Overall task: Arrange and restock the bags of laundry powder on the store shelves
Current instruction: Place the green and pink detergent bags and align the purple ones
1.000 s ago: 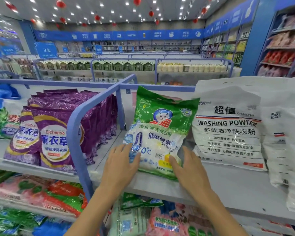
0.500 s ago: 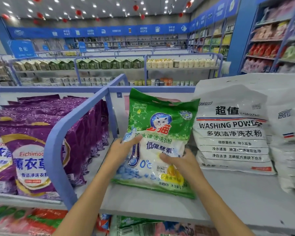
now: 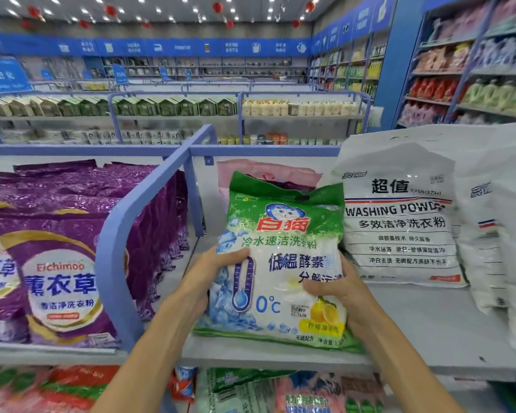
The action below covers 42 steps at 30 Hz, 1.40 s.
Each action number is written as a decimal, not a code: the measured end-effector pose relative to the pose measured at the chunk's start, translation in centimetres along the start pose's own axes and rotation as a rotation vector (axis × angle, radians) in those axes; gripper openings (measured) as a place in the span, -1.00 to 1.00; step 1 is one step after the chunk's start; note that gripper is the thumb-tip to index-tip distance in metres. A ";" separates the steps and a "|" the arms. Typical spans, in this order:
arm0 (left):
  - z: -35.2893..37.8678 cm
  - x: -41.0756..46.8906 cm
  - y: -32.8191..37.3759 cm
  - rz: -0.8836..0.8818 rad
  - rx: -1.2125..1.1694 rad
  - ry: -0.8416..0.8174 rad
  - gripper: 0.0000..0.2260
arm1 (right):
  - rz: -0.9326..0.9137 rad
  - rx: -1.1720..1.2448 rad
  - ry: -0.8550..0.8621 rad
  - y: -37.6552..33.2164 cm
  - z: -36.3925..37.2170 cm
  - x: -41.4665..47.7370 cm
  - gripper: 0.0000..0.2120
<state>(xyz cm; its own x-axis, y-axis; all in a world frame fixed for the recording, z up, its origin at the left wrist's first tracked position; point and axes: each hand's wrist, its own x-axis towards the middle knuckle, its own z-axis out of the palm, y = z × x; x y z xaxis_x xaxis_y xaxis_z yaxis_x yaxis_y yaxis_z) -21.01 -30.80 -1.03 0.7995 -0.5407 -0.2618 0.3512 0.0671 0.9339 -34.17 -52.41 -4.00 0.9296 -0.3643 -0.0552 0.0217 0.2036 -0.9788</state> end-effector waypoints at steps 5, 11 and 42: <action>-0.4 -0.4 -0.7 0.125 -0.007 -0.071 -0.44 | 0.004 0.037 -0.034 0.3 -1.1 -0.6 -0.11; -0.2 -1.6 -0.9 0.222 0.013 -0.200 -0.35 | 0.019 0.354 -0.066 -1.0 -1.4 -2.4 -0.26; 4.1 -20.5 -11.4 0.130 0.066 -0.083 -0.56 | 0.008 -0.178 0.289 3.6 -0.3 -22.0 -0.21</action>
<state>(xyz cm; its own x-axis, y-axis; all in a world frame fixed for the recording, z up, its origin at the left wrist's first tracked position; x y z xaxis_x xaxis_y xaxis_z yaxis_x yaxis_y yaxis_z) -43.41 -23.92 -5.34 0.7922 -0.5985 -0.1188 0.2120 0.0874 0.9734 -54.65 -43.98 -6.37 0.7860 -0.6113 -0.0919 -0.0739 0.0547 -0.9958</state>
